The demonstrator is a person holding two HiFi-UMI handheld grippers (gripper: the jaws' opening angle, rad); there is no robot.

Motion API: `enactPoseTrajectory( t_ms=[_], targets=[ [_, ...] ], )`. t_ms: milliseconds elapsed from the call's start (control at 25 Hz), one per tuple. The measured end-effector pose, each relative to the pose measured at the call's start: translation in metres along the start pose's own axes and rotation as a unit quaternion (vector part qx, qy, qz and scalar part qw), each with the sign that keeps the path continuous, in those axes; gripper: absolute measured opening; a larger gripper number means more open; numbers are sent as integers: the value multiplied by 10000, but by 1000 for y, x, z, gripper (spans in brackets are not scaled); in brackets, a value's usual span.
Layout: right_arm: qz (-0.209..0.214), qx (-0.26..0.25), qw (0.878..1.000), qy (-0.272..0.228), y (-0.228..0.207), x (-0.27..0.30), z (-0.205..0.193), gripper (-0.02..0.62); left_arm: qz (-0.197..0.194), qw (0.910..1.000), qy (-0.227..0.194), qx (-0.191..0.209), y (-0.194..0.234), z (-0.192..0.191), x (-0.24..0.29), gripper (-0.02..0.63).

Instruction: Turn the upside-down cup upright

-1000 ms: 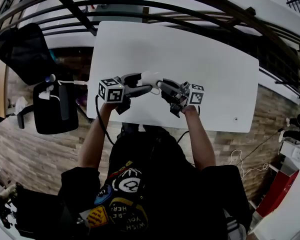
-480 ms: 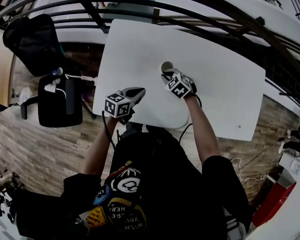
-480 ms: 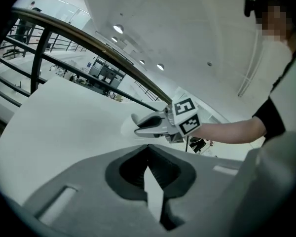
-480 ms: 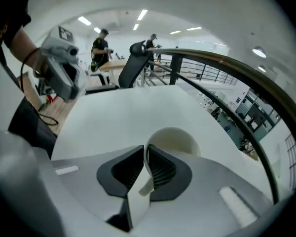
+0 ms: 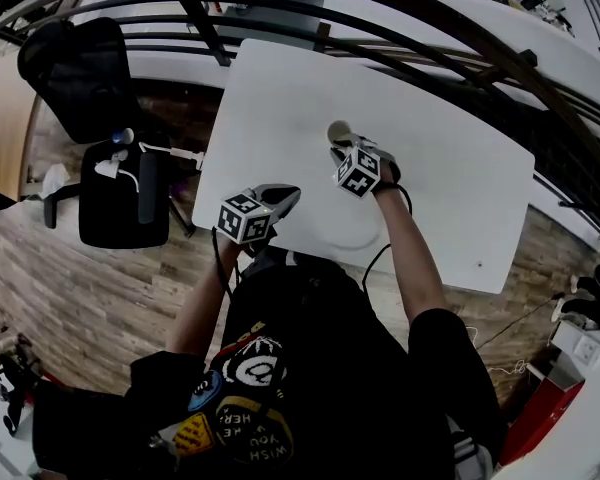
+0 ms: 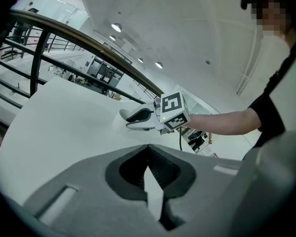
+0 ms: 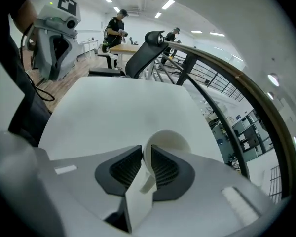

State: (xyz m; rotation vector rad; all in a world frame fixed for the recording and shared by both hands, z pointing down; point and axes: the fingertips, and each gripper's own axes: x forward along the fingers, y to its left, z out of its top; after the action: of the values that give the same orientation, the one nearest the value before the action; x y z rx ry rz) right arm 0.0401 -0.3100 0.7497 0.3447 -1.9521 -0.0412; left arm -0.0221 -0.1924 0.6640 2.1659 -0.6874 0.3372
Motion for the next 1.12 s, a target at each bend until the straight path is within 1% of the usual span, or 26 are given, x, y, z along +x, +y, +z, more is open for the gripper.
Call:
enactPoseTrajectory(
  t_ms=[80,120,160,200,240,280,320,360,400,440,480,520,560,600,640,720,760,800,880,920,1040,1120],
  targets=[
    [-259,299,9986,-346,-5,-13,4,66,-50,10000,3,84,-3,2,-1,5],
    [-435,542,9959,-577,-9,-23,7,66,-61,9999,-18,110,-4,4,-2,4],
    [-633,852,9907,-847,-13,-34,10,38,-57,9999,-51,139,-4,7,-4,5],
    [-825,1231,9823,-1148,-17,-47,12,28,-34,9998,-93,181,-3,11,-7,5],
    [-973,1687,9696,-1482,-18,-61,14,14,9,9996,-150,244,-2,15,-10,5],
    [-1049,2212,9517,-1851,-18,-75,14,3,69,9992,-230,321,-1,21,-13,5],
    [-1046,2756,9287,-2249,-15,-90,14,3,148,9985,-333,401,-2,29,-17,5],
    [-974,3247,9026,-2653,-10,-105,16,3,252,9975,-447,493,-2,38,-22,5],
    [-844,3637,8771,-3020,0,-118,19,2,389,9958,-552,624,-3,46,-27,5],
    [-681,3919,8560,-3303,14,-128,22,1,551,9932,-638,803,-4,53,-32,5],
    [-536,4098,8416,-3478,31,-135,26,-3,708,9899,-715,999,-5,59,-38,5],
    [-472,4188,8341,-3558,49,-142,28,-3,828,9864,-800,1174,-6,65,-43,5],
    [-521,4235,8307,-3576,64,-149,28,-3,898,9832,-900,1312,-9,71,-48,5],
    [-674,4305,8260,-3575,76,-157,25,-3,926,9804,-1004,1423,-15,75,-52,5],
    [-890,4444,8159,-3591,86,-167,19,-3,927,9778,-1098,1526,-22,78,-55,5],
    [-1291,4808,7852,-3683,95,-186,4,-3,918,9728,-1233,1735,-36,81,-60,5],
    [-1391,4905,7756,-3722,99,-193,0,-3,946,9702,-1269,1836,-43,82,-60,5],
    [-1429,4915,7734,-3739,104,-199,-3,-3,1018,9672,-1290,1936,-49,82,-60,5],
    [-1445,4841,7765,-3767,117,-212,-8,-3,1225,9605,-1337,2110,-63,77,-62,5],
    [-1466,4817,7753,-3814,125,-221,-12,-3,1302,9584,-1373,2136,-71,72,-63,5],
    [-1583,4734,7674,-4024,143,-254,-23,-3,1396,9565,-1468,2101,-104,55,-68,5],
    [-1632,4615,7693,-4106,153,-274,-31,-3,1466,9551,-1502,2090,-128,40,-70,5]
  ],
)
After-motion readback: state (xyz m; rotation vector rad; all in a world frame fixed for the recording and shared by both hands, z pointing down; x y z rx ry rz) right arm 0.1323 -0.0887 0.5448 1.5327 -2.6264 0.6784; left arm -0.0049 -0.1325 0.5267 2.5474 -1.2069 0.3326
